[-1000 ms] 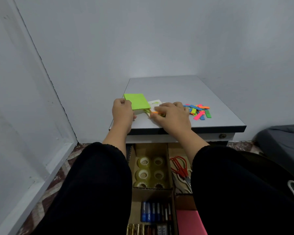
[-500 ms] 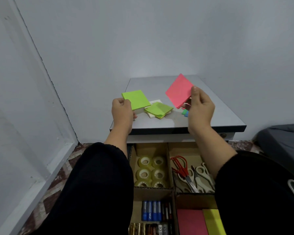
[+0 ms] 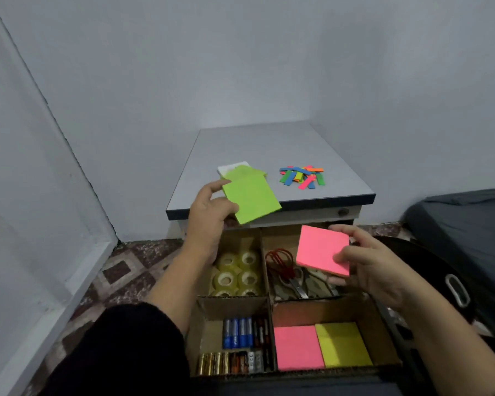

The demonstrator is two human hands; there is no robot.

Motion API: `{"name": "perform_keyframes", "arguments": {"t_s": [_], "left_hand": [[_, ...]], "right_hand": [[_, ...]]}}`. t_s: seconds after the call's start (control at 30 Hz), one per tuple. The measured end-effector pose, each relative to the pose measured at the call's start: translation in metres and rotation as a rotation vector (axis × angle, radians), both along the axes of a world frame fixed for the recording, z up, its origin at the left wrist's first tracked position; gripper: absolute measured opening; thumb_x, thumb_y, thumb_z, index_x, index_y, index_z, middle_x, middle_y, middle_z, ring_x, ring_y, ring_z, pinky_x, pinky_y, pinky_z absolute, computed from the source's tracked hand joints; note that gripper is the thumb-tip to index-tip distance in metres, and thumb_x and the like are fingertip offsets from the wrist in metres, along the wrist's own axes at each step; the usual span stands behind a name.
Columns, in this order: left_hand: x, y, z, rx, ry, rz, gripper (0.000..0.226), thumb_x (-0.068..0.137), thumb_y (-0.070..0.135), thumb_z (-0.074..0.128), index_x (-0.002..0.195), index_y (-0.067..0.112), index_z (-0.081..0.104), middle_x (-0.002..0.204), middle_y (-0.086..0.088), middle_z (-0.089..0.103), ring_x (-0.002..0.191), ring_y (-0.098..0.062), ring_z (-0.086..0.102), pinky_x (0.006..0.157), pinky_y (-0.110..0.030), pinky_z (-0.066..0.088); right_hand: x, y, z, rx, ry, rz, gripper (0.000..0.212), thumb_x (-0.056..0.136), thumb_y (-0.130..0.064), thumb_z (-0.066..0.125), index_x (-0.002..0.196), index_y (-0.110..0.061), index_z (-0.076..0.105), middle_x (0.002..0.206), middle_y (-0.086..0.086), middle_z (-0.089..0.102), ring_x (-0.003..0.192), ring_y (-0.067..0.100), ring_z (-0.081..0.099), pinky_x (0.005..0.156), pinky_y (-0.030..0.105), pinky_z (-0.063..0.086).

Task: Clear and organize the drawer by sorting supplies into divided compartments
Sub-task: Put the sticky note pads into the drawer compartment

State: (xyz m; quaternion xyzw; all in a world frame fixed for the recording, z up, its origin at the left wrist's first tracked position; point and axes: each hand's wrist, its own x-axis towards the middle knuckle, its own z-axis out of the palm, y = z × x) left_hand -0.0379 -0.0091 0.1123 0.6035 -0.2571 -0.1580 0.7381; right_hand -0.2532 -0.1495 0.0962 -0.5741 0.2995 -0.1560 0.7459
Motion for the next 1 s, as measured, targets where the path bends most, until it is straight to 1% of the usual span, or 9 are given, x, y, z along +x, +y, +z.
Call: {"name": "perform_keyframes", "arguments": {"t_s": [0.1,0.17,0.3,0.4,0.57,0.7,0.8,0.9,1.0], "left_hand": [[-0.050,0.015,-0.026,0.132,0.107,-0.063,0.025,0.083,-0.006,0.057,0.096,0.016,0.053,0.092,-0.012,0.062,0.075,-0.024,0.061,0.052,-0.031,0.047],[-0.078,0.027,-0.042,0.251,0.158,-0.094,0.014,0.088,-0.002,0.056,0.091,0.010,0.051,0.098,-0.019,0.061,0.075,-0.026,0.062,0.046,-0.029,0.048],[-0.104,0.042,-0.060,0.418,0.101,-0.186,0.017,0.088,-0.002,0.056,0.082,0.009,0.044,0.085,-0.014,0.059,0.070,-0.020,0.063,0.046,-0.027,0.048],[-0.111,0.044,-0.061,0.534,-0.048,-0.203,0.020,0.084,-0.005,0.055,0.078,0.011,0.044,0.075,-0.008,0.054,0.062,-0.015,0.059,0.046,-0.027,0.048],[-0.116,0.048,-0.062,0.701,-0.300,-0.167,0.014,0.079,0.010,0.059,0.068,0.018,0.057,0.053,0.005,0.050,0.050,-0.013,0.045,0.054,-0.030,0.038],[-0.110,0.052,-0.051,0.698,-0.230,-0.269,0.009,0.082,0.002,0.061,0.083,0.010,0.066,0.045,0.009,0.047,0.039,-0.005,0.038,0.046,-0.020,0.034],[-0.107,0.058,-0.045,0.729,-0.226,-0.379,0.014,0.081,0.007,0.071,0.091,0.014,0.066,0.063,0.001,0.058,0.053,-0.006,0.051,0.055,-0.021,0.043],[-0.109,0.059,-0.050,0.787,-0.275,-0.441,0.019,0.078,0.018,0.076,0.092,0.023,0.065,0.082,0.003,0.064,0.072,-0.005,0.060,0.065,-0.018,0.047],[-0.119,0.053,-0.058,0.851,-0.424,-0.469,0.022,0.076,0.027,0.078,0.093,0.026,0.065,0.089,0.008,0.061,0.087,-0.005,0.061,0.078,-0.027,0.053]], "right_hand": [[-0.017,-0.003,-0.006,-0.134,0.173,0.080,0.036,0.090,0.004,0.052,0.115,-0.022,0.056,0.114,0.016,0.055,0.089,0.031,0.063,0.058,0.040,0.057],[-0.026,-0.004,-0.009,-0.259,0.295,0.182,0.035,0.091,0.004,0.052,0.113,-0.024,0.056,0.111,0.012,0.057,0.089,0.026,0.062,0.057,0.035,0.056],[-0.040,-0.003,-0.014,-0.375,0.479,0.404,0.038,0.090,0.004,0.053,0.115,-0.025,0.053,0.111,0.006,0.061,0.091,0.025,0.064,0.065,0.036,0.057],[-0.043,0.000,-0.018,-0.476,0.651,0.390,0.040,0.085,0.001,0.061,0.113,-0.025,0.051,0.106,0.006,0.062,0.091,0.026,0.065,0.067,0.035,0.059],[-0.046,0.007,-0.017,-0.553,0.830,0.342,0.027,0.090,-0.002,0.058,0.115,-0.011,0.059,0.091,0.009,0.062,0.064,0.016,0.063,0.040,0.020,0.048],[-0.043,0.006,-0.023,-0.551,0.874,0.292,0.013,0.089,0.000,0.061,0.100,-0.007,0.063,0.092,0.017,0.066,0.072,0.026,0.069,0.055,0.029,0.059],[-0.037,0.008,-0.030,-0.566,0.876,0.265,0.005,0.086,0.002,0.063,0.089,-0.002,0.064,0.085,0.019,0.066,0.078,0.033,0.071,0.070,0.043,0.060],[-0.033,0.013,-0.033,-0.599,0.890,0.292,0.008,0.087,-0.001,0.062,0.095,-0.002,0.064,0.087,0.018,0.068,0.076,0.030,0.071,0.072,0.043,0.060],[-0.028,0.017,-0.039,-0.717,0.956,0.327,0.014,0.088,-0.004,0.061,0.102,-0.003,0.064,0.092,0.016,0.069,0.075,0.027,0.072,0.072,0.039,0.060]]}}
